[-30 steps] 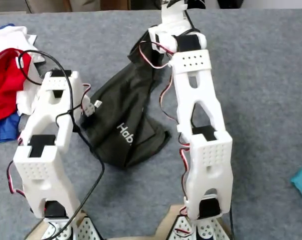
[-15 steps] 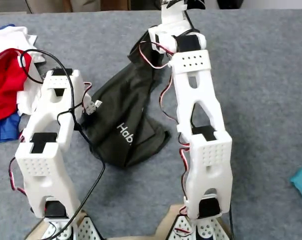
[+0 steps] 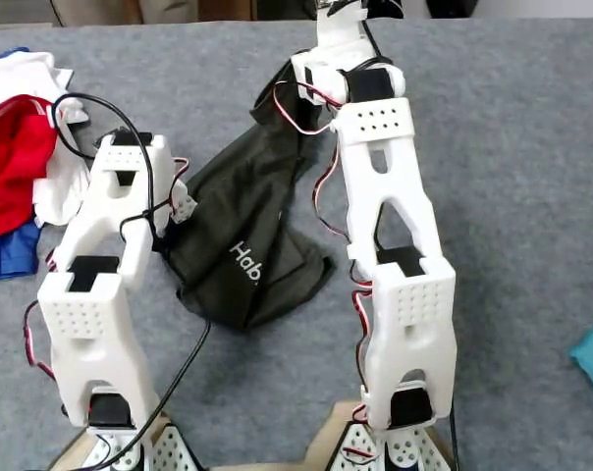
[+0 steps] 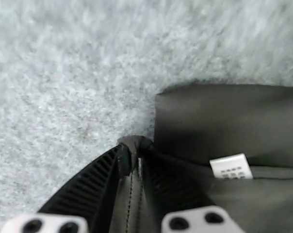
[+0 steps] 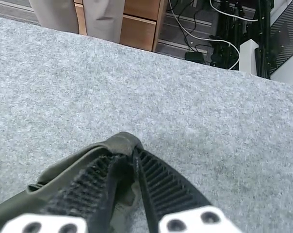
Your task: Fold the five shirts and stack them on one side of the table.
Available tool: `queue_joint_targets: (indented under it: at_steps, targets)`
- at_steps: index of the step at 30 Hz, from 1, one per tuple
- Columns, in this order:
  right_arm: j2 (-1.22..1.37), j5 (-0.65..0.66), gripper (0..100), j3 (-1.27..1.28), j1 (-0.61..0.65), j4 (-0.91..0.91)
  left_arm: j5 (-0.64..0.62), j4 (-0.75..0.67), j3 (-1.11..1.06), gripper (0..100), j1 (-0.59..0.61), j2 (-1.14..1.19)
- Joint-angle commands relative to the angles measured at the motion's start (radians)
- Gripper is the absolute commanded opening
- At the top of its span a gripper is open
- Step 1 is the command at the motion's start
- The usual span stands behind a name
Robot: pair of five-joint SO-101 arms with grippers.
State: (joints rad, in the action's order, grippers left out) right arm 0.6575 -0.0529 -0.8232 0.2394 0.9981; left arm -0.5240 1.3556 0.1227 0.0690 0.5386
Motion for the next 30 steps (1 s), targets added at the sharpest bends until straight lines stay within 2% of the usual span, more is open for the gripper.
queue_joint_targets:
  at_steps: [1, 4, 9, 14, 22, 30]
  targets:
    - [-0.016, 0.002, 0.5, -0.085, -0.010, 0.005, 0.003, 0.078, 0.169, 2, 0.011, -0.044]
    - [-0.016, 0.000, 0.5, -0.185, -0.002, 0.060, 0.006, 0.123, 0.313, 2, 0.011, -0.091]
    - [-0.010, 0.002, 0.5, -0.541, 0.004, 0.216, 0.058, 0.196, 0.542, 2, 0.011, -0.177]
    - [-0.016, 0.000, 0.5, -0.855, 0.002, 0.361, 0.166, 0.296, 0.779, 2, 0.012, -0.271]
    - [-0.251, -0.002, 0.5, -0.842, -0.074, 0.381, 0.308, 0.394, 1.129, 2, 0.012, -0.443]
    - [-0.406, -0.002, 0.5, -0.835, -0.097, 0.583, 0.364, 0.394, 1.223, 2, 0.014, -0.653]
